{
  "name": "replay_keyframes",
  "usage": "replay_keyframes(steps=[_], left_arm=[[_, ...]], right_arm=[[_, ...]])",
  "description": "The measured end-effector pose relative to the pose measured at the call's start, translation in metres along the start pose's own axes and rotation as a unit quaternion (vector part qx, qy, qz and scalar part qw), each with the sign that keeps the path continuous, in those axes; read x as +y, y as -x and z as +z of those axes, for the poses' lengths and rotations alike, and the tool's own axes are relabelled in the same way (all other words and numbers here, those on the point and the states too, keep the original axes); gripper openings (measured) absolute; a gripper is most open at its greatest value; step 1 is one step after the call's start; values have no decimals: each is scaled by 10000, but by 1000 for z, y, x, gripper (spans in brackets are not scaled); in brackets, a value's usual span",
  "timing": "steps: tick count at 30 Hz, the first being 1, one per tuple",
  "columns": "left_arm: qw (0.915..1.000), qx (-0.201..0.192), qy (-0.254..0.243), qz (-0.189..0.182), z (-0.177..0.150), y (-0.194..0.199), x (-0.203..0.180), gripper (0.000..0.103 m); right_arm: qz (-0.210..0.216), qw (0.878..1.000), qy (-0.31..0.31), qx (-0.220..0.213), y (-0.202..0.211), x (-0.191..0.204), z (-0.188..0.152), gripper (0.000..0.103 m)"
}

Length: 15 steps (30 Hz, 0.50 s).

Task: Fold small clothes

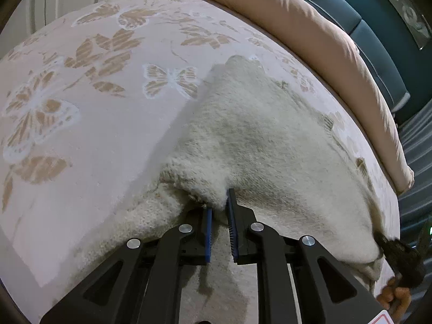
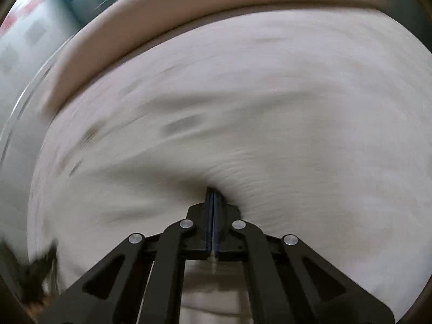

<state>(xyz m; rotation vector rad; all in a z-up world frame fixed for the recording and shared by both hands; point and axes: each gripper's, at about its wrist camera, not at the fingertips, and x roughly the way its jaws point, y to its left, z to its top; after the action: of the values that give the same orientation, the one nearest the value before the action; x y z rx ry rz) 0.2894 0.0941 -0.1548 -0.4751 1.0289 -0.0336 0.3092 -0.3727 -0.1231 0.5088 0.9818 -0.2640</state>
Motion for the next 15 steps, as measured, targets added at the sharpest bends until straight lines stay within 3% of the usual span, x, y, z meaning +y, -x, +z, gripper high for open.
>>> replay_keyframes(steps=[2, 4, 9, 10, 12, 13, 15], left_arm=[[10000, -46, 16, 22, -1, 0, -1, 14], [9999, -105, 66, 48, -3, 1, -1, 14], [9995, -92, 276, 119, -3, 5, -5, 14], [9994, -72, 315, 130, -3, 7, -5, 14], [9992, -57, 341, 204, -1, 12, -6, 15], [9992, -82, 294, 263, 0, 15, -7, 15], [9992, -105, 126, 372, 2, 18, -8, 15]], right_arm=[[-191, 9983, -493, -236, 28, -48, 3, 7], [62, 9970, -657, -395, 53, -69, -2, 19], [599, 9977, -267, -198, 55, -35, -27, 56], [631, 9978, -165, -114, 50, -25, -29, 59], [543, 9985, 74, 92, 29, -2, -34, 55], [513, 9984, 168, 167, 21, 8, -37, 34], [776, 9967, 201, 138, 26, 20, -33, 5]])
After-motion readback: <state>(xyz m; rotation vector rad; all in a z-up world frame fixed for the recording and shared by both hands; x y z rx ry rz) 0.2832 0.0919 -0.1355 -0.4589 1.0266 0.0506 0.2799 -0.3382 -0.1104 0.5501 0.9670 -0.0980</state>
